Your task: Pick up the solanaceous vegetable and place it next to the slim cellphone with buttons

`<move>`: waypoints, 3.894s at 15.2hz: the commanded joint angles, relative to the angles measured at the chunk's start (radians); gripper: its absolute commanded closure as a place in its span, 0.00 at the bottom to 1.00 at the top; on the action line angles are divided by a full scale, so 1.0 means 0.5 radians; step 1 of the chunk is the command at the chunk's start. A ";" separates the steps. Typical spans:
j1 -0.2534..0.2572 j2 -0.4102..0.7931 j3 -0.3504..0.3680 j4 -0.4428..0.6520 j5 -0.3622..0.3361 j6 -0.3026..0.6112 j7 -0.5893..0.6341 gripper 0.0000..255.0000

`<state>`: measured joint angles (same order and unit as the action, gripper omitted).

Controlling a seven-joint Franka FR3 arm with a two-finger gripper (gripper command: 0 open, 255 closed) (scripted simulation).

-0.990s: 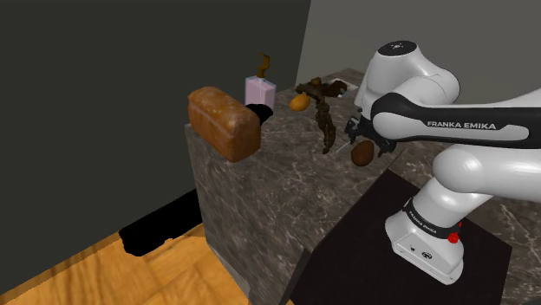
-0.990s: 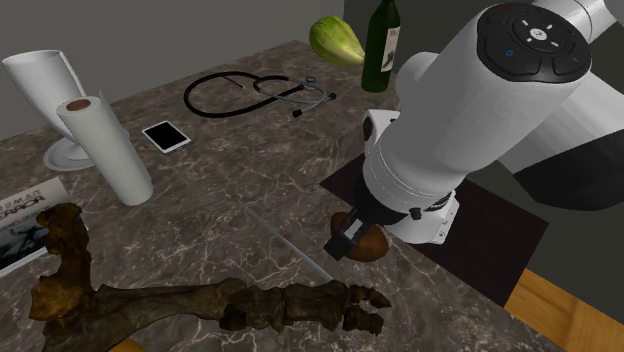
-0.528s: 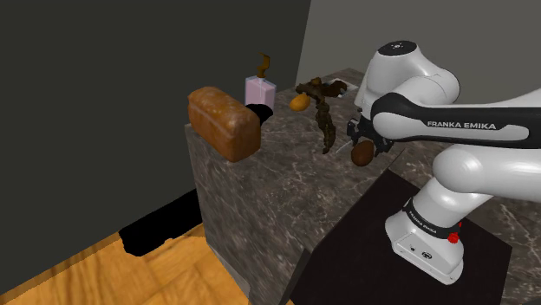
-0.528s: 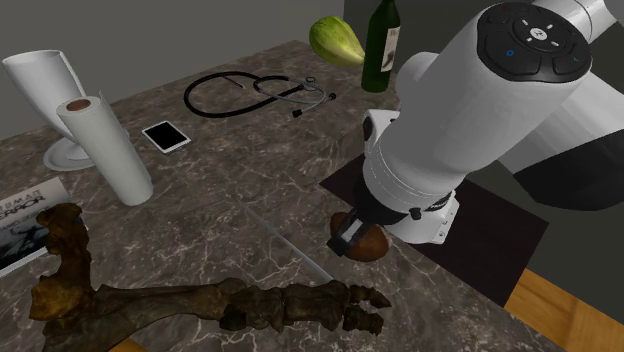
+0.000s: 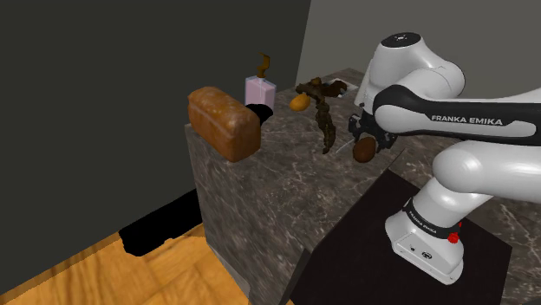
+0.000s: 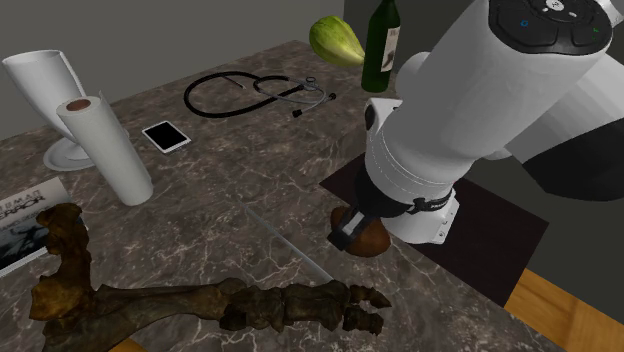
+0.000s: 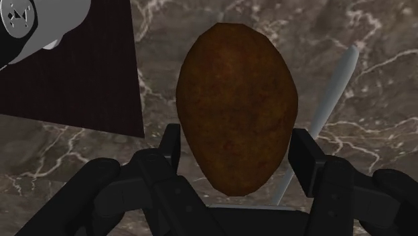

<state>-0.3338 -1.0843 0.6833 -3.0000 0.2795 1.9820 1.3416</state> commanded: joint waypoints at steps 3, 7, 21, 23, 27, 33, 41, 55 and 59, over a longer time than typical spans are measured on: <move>-0.021 -0.064 -0.072 0.077 -0.058 -0.130 -0.037 1.00; -0.047 -0.106 -0.135 0.162 -0.112 -0.246 -0.070 1.00; -0.146 -0.143 -0.318 0.501 -0.277 -0.591 -0.169 1.00; -0.159 -0.137 -0.340 0.554 -0.297 -0.635 -0.182 1.00; -0.281 -0.032 -0.457 0.552 -0.417 -0.500 -0.310 1.00; -0.528 0.262 -0.652 0.599 -0.626 -0.198 -0.528 1.00; -0.820 0.774 -0.843 0.824 -0.861 0.151 -0.740 1.00; -1.130 1.751 -1.041 1.592 -1.124 0.422 -0.991 1.00; -1.143 1.823 -1.047 1.586 -1.152 0.500 -0.974 1.00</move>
<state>-0.9041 -0.1786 0.1601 -2.2021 -0.2930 2.2208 0.8510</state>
